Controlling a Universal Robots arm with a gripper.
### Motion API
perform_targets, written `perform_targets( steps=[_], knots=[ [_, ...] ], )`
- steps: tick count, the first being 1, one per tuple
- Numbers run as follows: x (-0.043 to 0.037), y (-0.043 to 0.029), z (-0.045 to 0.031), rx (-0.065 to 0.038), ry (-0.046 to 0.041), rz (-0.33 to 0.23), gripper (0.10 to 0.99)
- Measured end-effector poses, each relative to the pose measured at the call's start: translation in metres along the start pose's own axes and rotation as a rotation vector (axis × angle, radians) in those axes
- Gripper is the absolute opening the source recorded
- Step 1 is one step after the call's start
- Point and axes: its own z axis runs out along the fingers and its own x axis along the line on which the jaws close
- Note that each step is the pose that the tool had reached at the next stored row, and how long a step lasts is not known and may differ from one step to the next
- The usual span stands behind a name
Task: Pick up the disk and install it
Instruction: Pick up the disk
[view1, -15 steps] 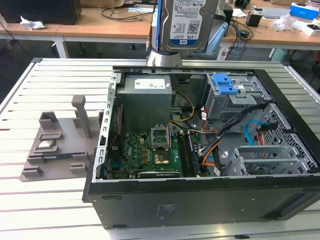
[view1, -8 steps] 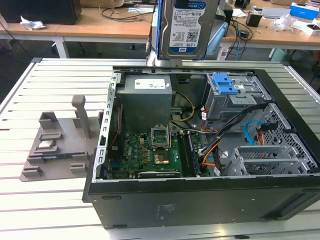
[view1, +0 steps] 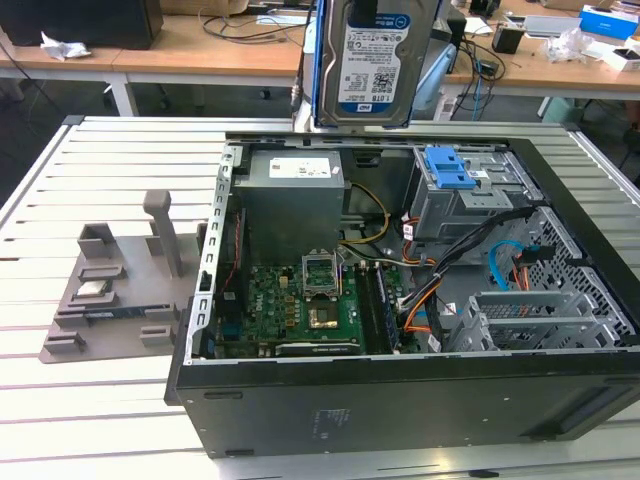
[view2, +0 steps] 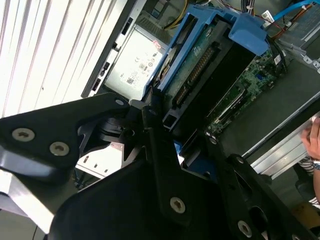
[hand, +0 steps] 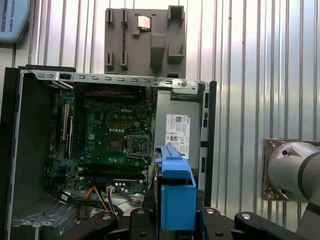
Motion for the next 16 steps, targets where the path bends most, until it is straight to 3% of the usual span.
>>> perform_targets(
  steps=[6,11,16],
  knots=[
    [0.0013,-0.0008,0.014,0.0,0.0,0.0,0.365],
    [0.0025,-0.0012,0.0211,0.0,0.0001,0.0,0.365],
    [0.0062,-0.0018,0.0349,0.0,0.0001,0.0,0.365]
  ],
)
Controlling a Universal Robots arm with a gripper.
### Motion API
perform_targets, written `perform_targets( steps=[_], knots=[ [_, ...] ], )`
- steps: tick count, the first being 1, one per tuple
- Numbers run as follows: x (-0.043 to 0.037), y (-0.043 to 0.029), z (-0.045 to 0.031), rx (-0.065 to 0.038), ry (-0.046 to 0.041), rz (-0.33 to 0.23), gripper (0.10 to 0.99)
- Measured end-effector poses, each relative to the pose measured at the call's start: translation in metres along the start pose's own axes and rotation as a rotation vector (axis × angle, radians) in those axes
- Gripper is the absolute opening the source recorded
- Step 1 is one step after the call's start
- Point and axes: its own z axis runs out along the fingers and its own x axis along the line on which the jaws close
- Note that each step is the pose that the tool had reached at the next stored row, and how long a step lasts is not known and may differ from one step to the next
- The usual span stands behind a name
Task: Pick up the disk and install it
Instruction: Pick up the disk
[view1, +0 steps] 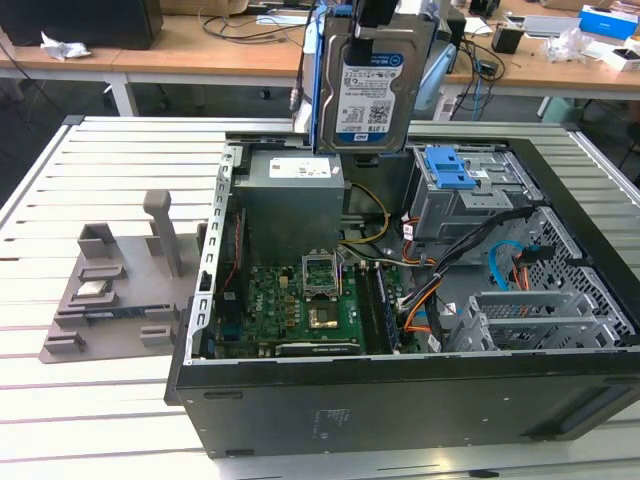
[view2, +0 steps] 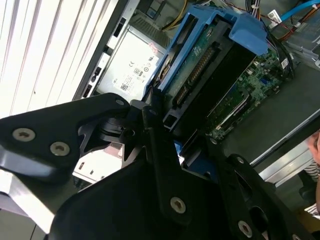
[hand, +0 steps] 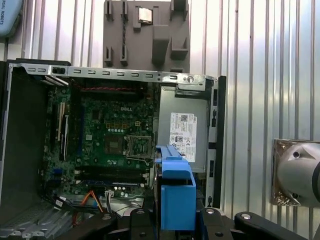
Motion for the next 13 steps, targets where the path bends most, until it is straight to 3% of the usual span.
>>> perform_targets(
  steps=[6,8,10,11,13],
  knots=[
    [0.0061,-0.0006,0.0148,0.0,0.0,0.0,0.365],
    [0.0201,-0.0002,0.0189,0.0,0.0,0.0,0.365],
    [0.0437,0.001,0.0189,0.0,0.0034,0.0,0.365],
    [0.0497,0.0013,0.0192,0.0,0.0057,0.0,0.365],
    [0.0542,0.0015,0.0197,0.0,0.0072,0.001,0.365]
  ],
)
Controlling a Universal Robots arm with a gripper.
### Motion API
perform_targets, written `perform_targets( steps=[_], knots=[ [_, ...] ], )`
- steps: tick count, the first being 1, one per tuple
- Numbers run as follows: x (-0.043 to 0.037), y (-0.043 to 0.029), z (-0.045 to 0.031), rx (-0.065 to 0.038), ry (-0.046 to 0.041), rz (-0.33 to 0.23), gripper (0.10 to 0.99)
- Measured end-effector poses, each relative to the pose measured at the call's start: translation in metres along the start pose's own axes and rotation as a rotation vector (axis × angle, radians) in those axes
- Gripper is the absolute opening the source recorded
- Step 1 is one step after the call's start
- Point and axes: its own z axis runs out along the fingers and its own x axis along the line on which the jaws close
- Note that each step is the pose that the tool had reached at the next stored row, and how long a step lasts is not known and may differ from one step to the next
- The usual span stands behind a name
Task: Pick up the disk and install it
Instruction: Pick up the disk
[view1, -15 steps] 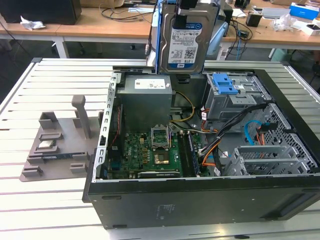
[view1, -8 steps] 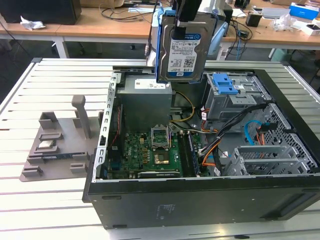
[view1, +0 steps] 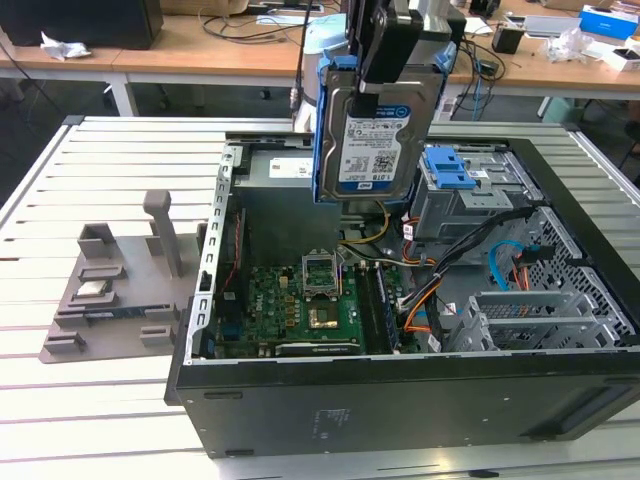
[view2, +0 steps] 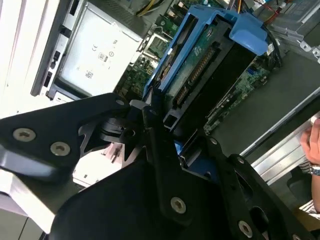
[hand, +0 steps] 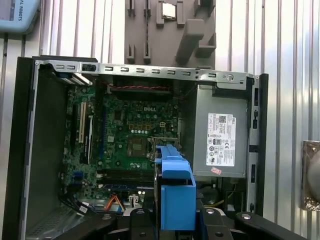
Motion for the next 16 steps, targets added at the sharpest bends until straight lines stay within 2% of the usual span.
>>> perform_targets(
  steps=[3,10,16],
  knots=[
    [0.0085,0.0003,0.0012,0.0,0.0014,0.0,0.365],
    [0.0196,0.0007,0.0026,0.0,0.0025,0.0,0.365],
    [0.0361,0.0014,0.0037,0.0,0.003,0.0,0.365]
  ],
)
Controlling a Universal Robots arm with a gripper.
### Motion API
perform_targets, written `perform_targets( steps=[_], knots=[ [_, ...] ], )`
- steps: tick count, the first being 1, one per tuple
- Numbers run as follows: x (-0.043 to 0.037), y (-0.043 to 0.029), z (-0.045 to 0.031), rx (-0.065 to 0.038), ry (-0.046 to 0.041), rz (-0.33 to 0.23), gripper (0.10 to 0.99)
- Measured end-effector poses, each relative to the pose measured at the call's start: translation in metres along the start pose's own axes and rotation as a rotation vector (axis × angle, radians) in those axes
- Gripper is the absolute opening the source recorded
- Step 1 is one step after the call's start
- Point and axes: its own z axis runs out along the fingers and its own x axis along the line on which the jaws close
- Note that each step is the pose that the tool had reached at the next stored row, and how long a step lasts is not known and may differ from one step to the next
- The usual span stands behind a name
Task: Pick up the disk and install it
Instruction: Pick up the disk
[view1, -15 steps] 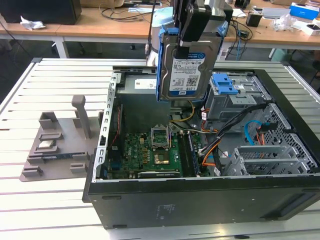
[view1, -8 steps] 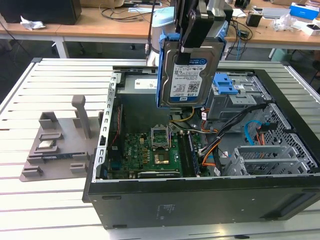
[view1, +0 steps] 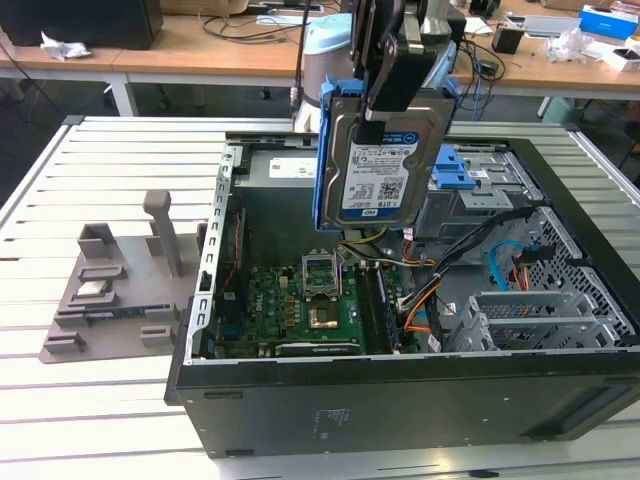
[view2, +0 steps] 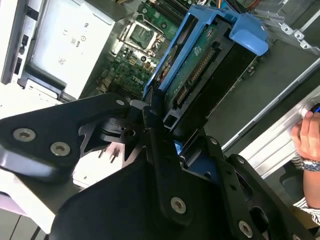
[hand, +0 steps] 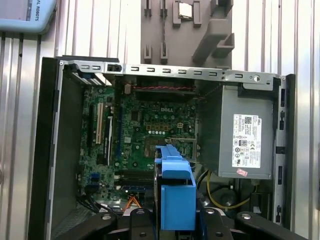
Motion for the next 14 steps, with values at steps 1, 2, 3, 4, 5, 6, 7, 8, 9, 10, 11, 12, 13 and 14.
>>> perform_targets(
  steps=[1,2,3,4,5,6,7,8,9,10,11,12,13,14],
  knots=[
    [0.0038,0.0001,0.0001,0.0,0.0004,0.0,0.365],
    [0.0068,0.0002,0.0003,0.0,0.0004,0.0,0.365],
    [0.0096,0.0004,0.0004,0.0,0.0005,0.0,0.365],
    [0.0122,0.0005,0.0005,0.0,0.0007,0.0,0.365],
    [0.0148,0.0006,0.0007,0.0,0.0008,0.0,0.365],
    [0.0168,0.0006,0.0008,0.0,0.0009,0.0,0.365],
    [0.0204,0.0008,0.001,0.0,0.0011,0.0,0.365],
    [0.0222,0.0009,0.0011,0.0,0.0011,0.0,0.365],
    [0.0252,0.001,0.0012,0.0,0.0013,0.0,0.365],
    [0.0282,0.0011,0.0013,0.0,0.0016,0.0,0.365],
    [0.0303,0.0012,0.0014,0.0,0.0017,0.0,0.365],
    [0.0339,0.0013,0.0015,0.0,0.0017,0.0,0.365],
    [0.0365,0.0014,0.0016,0.0,0.0018,0.0,0.365],
    [0.0417,0.0017,0.0018,0.0,0.0019,0.0,0.365]
  ],
)
